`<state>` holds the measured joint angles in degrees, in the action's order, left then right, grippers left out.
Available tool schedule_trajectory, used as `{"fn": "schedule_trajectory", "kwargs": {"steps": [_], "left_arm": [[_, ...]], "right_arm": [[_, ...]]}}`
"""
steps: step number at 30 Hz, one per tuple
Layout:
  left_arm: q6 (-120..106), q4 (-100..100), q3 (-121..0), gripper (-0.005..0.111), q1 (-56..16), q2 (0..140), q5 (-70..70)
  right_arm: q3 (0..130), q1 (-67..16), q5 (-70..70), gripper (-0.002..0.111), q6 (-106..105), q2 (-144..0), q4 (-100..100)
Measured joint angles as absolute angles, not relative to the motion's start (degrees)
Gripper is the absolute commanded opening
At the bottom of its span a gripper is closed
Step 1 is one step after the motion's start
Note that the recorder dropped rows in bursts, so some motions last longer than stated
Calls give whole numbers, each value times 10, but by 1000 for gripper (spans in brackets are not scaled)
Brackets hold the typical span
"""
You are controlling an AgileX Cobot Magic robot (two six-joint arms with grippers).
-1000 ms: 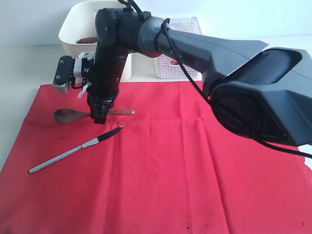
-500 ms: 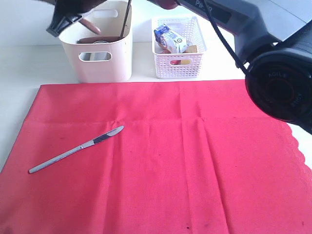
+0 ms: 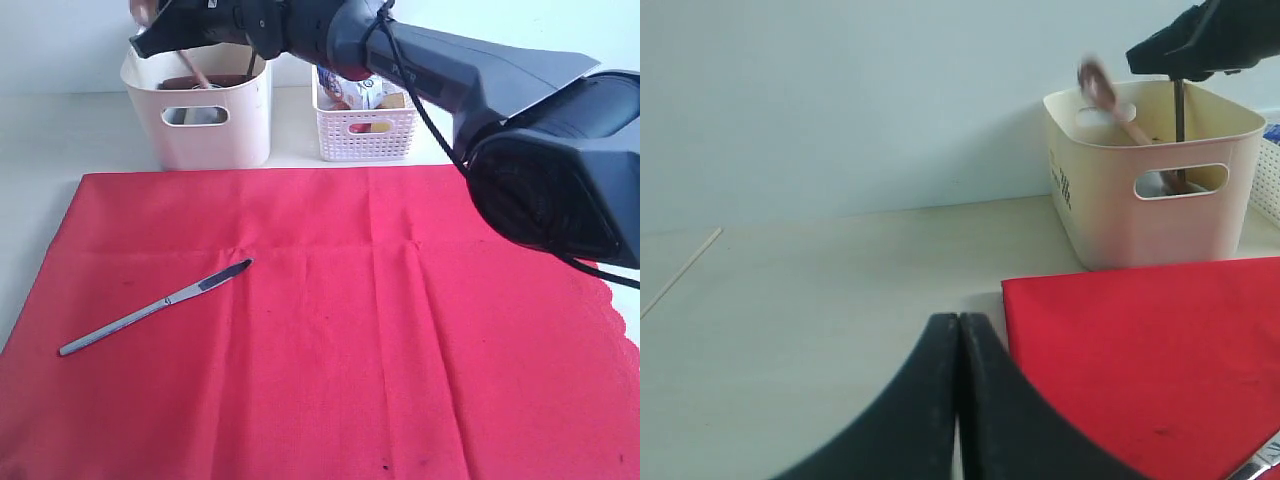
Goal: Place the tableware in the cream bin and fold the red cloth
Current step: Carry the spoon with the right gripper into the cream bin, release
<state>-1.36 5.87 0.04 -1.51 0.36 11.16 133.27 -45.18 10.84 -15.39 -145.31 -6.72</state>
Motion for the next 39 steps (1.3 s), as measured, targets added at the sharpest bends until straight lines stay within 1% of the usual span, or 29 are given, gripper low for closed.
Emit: {"fn": "schedule_trajectory", "kwargs": {"steps": [1,3,7,15,23,30,33,39], "left_arm": [[-14,59,0,1,-15,4,112],[-14,59,0,1,-15,4,112],[-14,59,0,1,-15,4,112],[-14,59,0,1,-15,4,112],[-14,59,0,1,-15,4,112],[-14,59,0,1,-15,4,112],[-14,59,0,1,-15,4,112],[-14,59,0,1,-15,4,112]], "right_arm": [[1333,-452,107,68,-153,-1453,-67],[1333,-452,104,72,-152,-1452,-67],[1333,-452,132,72,-152,-1436,-67],[1333,-452,278,72,-151,-1359,-69],[1333,-452,460,72,-159,-1280,-70],[1333,-453,660,72,-266,-1258,-128],[1332,-453,692,71,-299,-1260,-164],[1306,-470,696,71,-344,-1260,-186]]}}
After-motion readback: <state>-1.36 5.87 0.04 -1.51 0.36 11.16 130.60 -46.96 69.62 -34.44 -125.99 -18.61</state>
